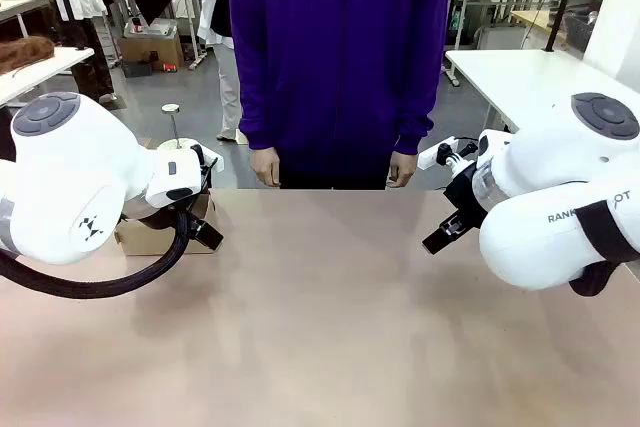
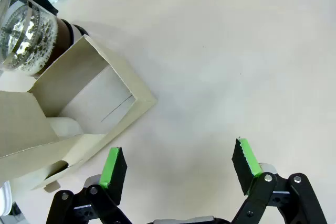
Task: Pour a drink into a cup and package it in a carrier.
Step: Pick up the 600 ml Paper Cup and place it in the middle top area of the table.
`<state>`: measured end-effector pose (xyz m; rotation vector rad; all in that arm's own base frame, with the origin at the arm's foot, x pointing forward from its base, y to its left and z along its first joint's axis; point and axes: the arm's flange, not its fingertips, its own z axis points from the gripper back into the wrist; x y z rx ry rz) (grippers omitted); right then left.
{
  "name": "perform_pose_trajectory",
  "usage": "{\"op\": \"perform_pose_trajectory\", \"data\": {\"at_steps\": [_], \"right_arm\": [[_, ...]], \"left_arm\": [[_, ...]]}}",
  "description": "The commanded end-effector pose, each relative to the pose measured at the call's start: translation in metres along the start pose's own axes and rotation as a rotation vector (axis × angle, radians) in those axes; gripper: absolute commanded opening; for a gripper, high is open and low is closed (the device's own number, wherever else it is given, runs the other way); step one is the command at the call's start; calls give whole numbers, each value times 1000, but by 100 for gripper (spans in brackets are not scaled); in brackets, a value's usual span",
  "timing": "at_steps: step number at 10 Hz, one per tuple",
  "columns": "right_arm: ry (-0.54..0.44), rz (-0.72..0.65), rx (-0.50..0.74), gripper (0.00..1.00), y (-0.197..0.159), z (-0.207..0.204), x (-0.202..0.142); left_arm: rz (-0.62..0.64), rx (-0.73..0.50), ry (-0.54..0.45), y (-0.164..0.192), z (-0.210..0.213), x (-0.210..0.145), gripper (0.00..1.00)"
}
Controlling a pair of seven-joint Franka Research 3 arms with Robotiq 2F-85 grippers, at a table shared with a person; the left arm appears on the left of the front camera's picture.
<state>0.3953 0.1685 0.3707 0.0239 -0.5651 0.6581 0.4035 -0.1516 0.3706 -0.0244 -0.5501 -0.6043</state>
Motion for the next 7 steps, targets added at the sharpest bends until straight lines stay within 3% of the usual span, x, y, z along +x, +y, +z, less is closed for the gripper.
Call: {"op": "perform_pose_trajectory", "data": {"at_steps": [1, 7], "right_arm": [[0, 0, 0, 100, 0, 0, 0], [0, 0, 0, 100, 0, 0, 0]], "left_arm": [[0, 0, 0, 0, 0, 0, 100], [0, 0, 0, 0, 0, 0, 100]]}}
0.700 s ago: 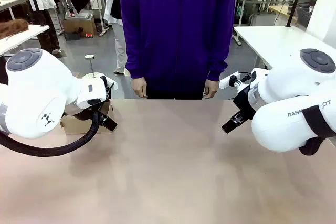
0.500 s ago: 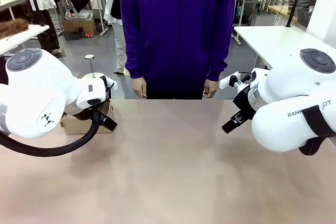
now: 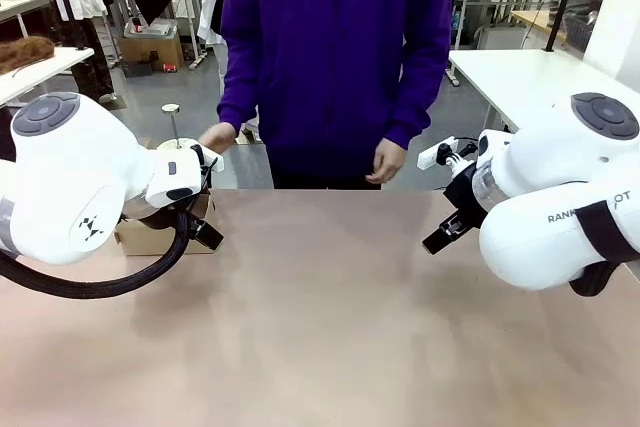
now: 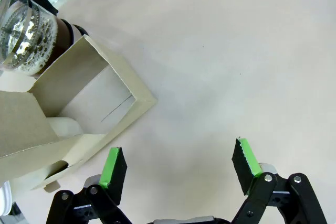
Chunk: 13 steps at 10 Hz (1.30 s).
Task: Pour a drink into a cup and package it in a carrier.
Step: Pick up the 600 ml Paper Cup and place it in the middle top area of the table.
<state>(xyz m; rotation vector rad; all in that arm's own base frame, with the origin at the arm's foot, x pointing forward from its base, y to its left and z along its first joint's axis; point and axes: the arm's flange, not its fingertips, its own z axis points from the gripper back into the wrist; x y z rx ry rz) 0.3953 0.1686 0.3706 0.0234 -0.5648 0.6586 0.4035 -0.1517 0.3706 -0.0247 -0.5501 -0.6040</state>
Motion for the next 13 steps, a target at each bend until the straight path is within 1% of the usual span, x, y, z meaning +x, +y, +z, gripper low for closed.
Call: {"op": "perform_pose_trajectory", "data": {"at_steps": [1, 3, 4, 6, 7, 8, 9, 10, 11, 12, 13], "right_arm": [[-1, -1, 0, 100, 0, 0, 0], [0, 0, 0, 100, 0, 0, 0], [-15, 11, -5, 100, -12, 13, 22], [-24, 0, 19, 100, -48, 45, 60], [-45, -4, 55, 100, -75, 70, 74], [-65, 9, 100, 100, -104, 95, 77], [-100, 28, 170, 100, -136, 116, 75], [-140, 79, 247, 100, -168, 139, 62], [-194, 125, 306, 100, -199, 153, 43], [-262, 153, 332, 100, -232, 159, 15], [-366, 188, 368, 100, -256, 156, -12]], "left_arm": [[0, 0, 0, 0, 0, 0, 100], [0, 0, 0, 0, 0, 0, 100], [0, 0, 0, 0, 0, 0, 100], [0, 0, 0, 0, 0, 0, 100], [0, 0, 0, 0, 0, 0, 100], [0, 0, 0, 0, 0, 0, 100], [0, 0, 0, 0, 0, 0, 100], [0, 0, 0, 0, 0, 0, 100], [0, 0, 0, 0, 0, 0, 100], [0, 0, 0, 0, 0, 0, 100], [0, 0, 0, 0, 0, 0, 100]]}}
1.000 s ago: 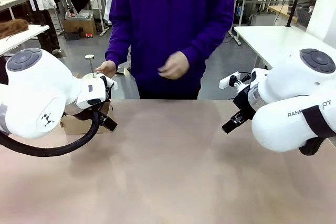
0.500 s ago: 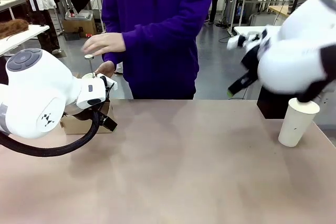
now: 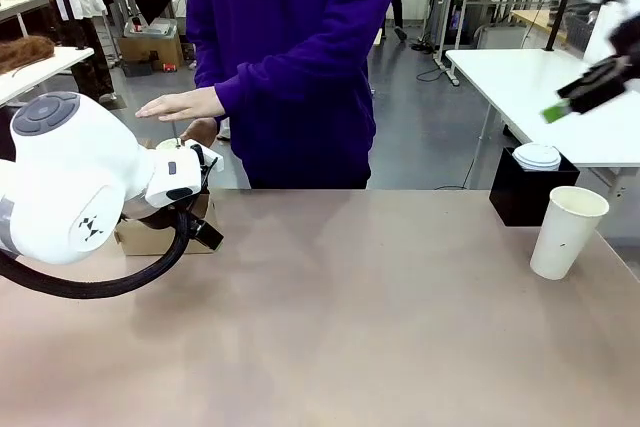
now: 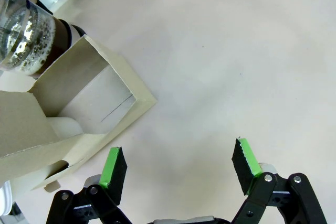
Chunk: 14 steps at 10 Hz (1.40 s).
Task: Pour a drink into a cup and package it in a carrier.
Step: Pick up the 600 ml Paper Cup and place it in the middle top area of the table.
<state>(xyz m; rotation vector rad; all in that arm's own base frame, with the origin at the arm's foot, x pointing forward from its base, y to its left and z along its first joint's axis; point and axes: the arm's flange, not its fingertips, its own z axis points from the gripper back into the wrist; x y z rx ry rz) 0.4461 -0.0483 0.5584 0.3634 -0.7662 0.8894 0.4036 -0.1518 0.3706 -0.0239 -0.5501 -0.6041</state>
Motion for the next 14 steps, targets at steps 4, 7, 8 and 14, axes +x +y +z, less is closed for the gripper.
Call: {"op": "perform_pose_trajectory", "data": {"at_steps": [4, 7, 8, 14], "right_arm": [[-187, -32, 59, 100, -49, -20, -92], [-200, 10, 51, 100, -42, 16, -89], [-200, 10, 51, 100, -42, 16, -89], [-575, 4, 117, 100, -67, 24, -240]], "left_arm": [[0, -1, 0, 0, 0, 0, 100], [0, -1, 0, 0, 0, 0, 100], [0, -1, 0, 0, 0, 0, 100], [0, -1, 0, 0, 0, 0, 100]]}}
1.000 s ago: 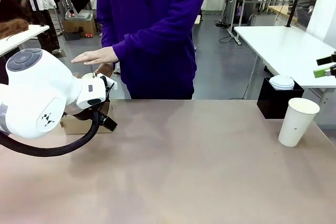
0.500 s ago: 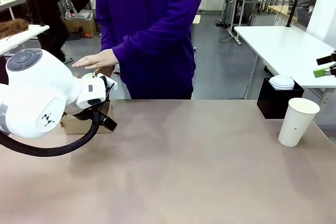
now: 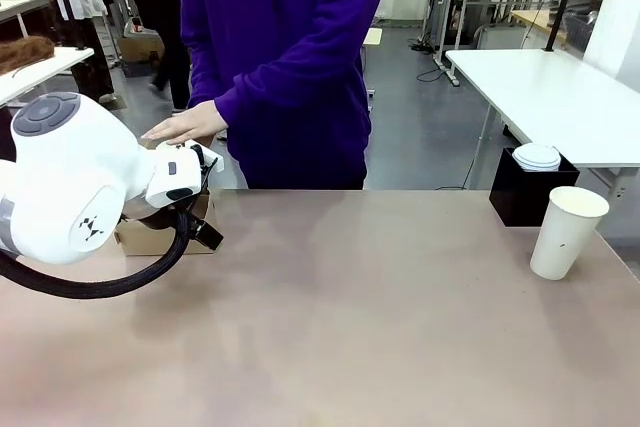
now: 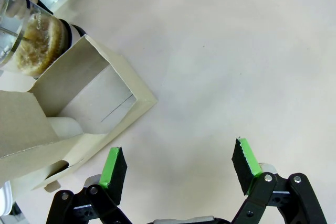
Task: Pour a drink into a cup and package it in a carrier.
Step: Pick up the 600 ml Paper Cup and place it in the middle top area of the table.
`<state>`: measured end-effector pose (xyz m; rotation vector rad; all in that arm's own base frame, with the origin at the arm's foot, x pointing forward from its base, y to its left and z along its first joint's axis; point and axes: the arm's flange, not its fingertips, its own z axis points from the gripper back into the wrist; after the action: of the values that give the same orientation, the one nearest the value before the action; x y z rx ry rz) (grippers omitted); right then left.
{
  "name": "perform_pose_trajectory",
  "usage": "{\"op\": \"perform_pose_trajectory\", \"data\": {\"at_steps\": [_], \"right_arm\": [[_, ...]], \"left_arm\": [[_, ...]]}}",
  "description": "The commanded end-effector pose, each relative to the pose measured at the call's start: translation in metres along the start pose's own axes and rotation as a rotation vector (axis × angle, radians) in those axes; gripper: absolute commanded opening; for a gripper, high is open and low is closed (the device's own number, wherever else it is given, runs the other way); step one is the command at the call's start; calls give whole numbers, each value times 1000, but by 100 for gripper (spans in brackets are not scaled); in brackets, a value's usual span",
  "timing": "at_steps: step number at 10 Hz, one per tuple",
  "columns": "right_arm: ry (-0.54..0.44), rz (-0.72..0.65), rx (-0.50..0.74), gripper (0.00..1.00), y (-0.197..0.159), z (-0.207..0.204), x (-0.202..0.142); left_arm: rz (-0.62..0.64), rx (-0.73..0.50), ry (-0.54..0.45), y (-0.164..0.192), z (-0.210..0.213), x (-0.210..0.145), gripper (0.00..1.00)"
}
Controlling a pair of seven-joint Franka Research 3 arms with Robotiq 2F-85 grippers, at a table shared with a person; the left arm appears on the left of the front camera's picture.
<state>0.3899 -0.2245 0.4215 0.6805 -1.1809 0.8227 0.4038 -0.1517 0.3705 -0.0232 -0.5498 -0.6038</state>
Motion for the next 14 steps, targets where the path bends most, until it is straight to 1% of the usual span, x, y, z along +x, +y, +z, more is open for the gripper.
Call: {"op": "perform_pose_trajectory", "data": {"at_steps": [1, 3, 6, 11, 12, 13, 14], "right_arm": [[-117, 25, 20, 100, -9, 8, -43], [-171, 36, -8, 100, -4, 8, -82], [-193, 36, -10, 100, 4, -8, -116], [-194, 0, 57, 100, 13, -54, -136], [-181, -66, 52, 100, 14, -60, -136], [-173, -24, 70, 100, 12, -46, -133], [-173, -24, 70, 100, 12, -46, -133]], "left_arm": [[0, -1, -1, 0, 0, 0, 100], [0, -1, -1, 0, 0, 0, 100], [0, -1, -1, 0, 0, 0, 100], [0, -1, -1, 0, 0, 0, 100], [0, -1, -1, 0, 0, 0, 100], [0, -1, -1, 0, 0, 0, 100], [0, -1, -1, 0, 0, 0, 100]]}}
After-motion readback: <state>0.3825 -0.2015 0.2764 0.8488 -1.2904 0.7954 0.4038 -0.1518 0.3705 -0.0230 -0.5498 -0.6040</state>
